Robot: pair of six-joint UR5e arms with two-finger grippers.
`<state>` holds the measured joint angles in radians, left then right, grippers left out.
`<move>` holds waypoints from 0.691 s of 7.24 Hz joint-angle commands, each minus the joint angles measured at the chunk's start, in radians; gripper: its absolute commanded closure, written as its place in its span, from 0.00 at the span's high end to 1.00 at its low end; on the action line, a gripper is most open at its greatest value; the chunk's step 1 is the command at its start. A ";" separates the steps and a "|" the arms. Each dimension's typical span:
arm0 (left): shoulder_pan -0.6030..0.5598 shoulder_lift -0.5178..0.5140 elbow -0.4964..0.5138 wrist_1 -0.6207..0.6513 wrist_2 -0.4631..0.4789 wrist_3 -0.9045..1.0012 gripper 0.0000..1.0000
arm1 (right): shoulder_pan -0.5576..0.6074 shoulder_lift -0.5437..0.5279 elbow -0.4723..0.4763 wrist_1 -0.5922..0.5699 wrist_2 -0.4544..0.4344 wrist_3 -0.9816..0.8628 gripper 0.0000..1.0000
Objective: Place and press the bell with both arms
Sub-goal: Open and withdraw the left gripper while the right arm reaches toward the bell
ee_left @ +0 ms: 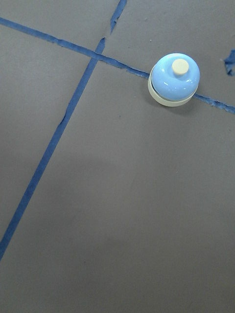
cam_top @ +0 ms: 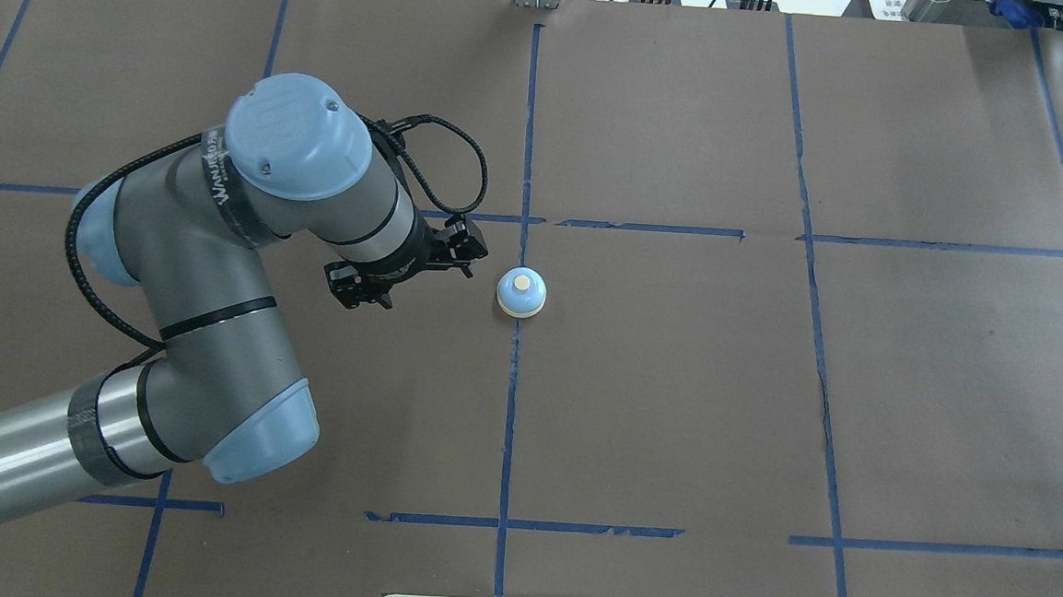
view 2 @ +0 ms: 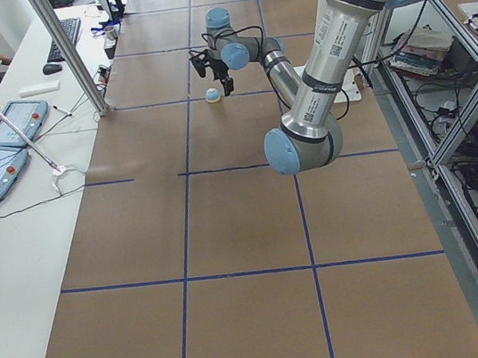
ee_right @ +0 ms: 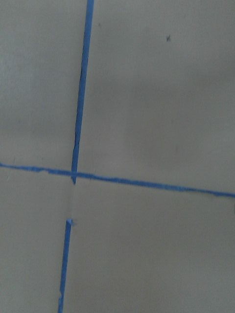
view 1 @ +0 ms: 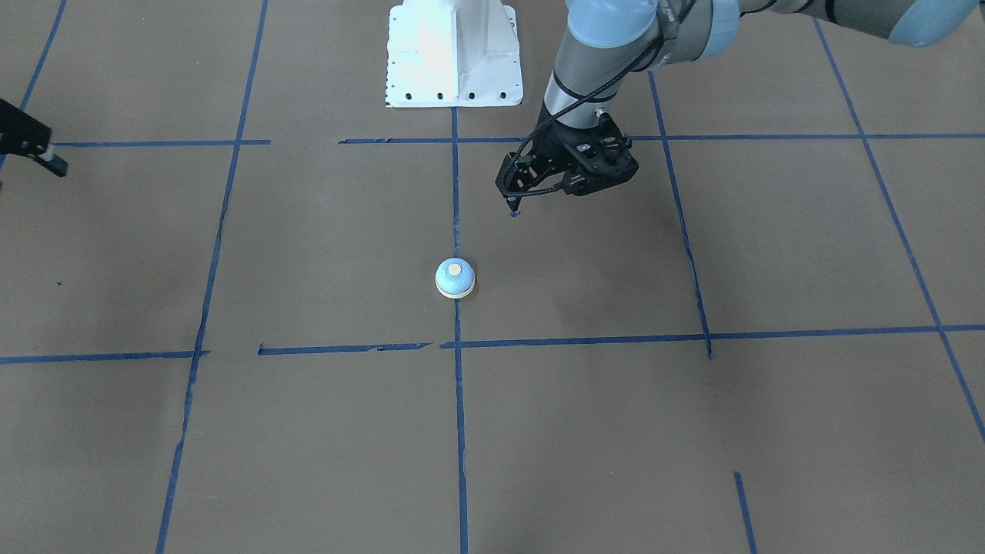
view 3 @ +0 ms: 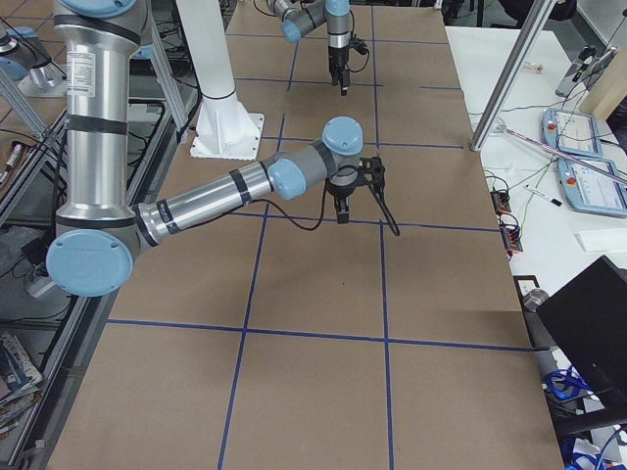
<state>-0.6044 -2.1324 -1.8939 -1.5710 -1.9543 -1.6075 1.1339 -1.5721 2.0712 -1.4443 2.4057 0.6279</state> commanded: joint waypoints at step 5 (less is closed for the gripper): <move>-0.029 0.365 -0.321 0.019 -0.006 0.189 1.00 | -0.572 0.735 -0.301 -0.203 -0.487 0.769 0.39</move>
<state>-0.6277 -1.7989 -2.1911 -1.5552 -1.9659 -1.4363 0.5968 -0.9855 1.9016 -1.6239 1.9639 1.2784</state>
